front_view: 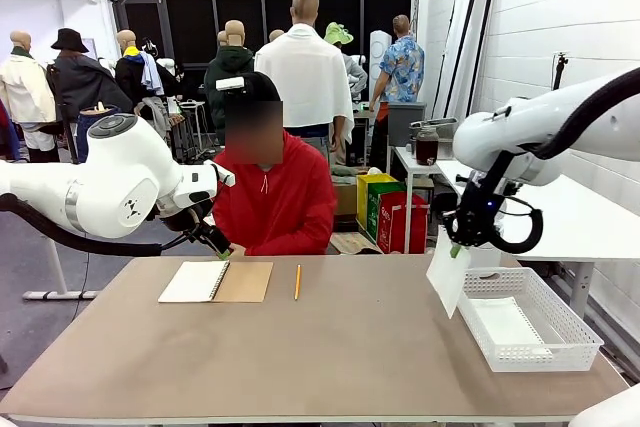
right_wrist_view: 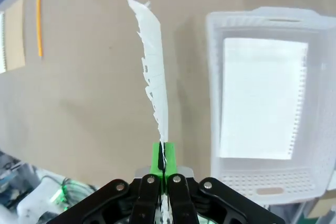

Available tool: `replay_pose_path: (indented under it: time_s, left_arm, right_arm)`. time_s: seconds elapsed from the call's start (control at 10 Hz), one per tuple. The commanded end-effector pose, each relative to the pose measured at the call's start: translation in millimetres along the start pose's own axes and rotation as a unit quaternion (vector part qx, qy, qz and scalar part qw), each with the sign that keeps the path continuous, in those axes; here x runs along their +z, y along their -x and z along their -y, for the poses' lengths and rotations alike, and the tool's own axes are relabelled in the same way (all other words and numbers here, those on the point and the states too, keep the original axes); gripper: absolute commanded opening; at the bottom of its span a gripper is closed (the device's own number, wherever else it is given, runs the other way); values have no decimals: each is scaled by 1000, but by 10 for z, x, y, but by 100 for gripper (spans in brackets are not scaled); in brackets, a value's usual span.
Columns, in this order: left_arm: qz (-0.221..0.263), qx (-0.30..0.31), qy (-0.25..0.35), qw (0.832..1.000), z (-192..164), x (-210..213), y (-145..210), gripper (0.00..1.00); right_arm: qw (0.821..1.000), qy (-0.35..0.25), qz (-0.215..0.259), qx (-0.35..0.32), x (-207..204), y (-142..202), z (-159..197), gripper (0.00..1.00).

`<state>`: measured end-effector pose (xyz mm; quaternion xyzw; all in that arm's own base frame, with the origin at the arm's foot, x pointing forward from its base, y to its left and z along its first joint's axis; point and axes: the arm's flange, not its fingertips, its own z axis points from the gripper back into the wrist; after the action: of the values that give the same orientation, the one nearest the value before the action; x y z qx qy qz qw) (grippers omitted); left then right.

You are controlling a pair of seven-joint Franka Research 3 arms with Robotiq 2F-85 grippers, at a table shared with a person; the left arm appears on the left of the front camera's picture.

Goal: Sort the paper based on its condition.
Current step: If a person hands you a paper, place it in the Organizing basket , and if it's crumpled, put it in the Trash can.

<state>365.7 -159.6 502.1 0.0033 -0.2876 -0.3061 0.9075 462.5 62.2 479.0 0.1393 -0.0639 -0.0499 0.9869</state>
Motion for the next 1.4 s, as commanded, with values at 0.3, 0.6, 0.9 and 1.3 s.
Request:
replay_pose_path:
  time_s: [0.3, 0.6, 0.9, 1.3]
  left_arm:
    - [2, -3, 1, 1000, -8, -10, 7, 100]
    - [2, -3, 1, 1000, -8, -10, 7, 100]
    - [2, -3, 1, 1000, -8, -10, 7, 100]
    - [2, -3, 1, 1000, -8, -10, 7, 100]
  right_arm:
    - [997, 35, 67, 11, 214, 121, 447, 0]
    - [999, 39, 27, 19, 171, 57, 702, 0]
    - [999, 25, 5, 38, -25, 5, 778, 0]
    - [999, 13, 0, 29, -294, 77, 804, 0]
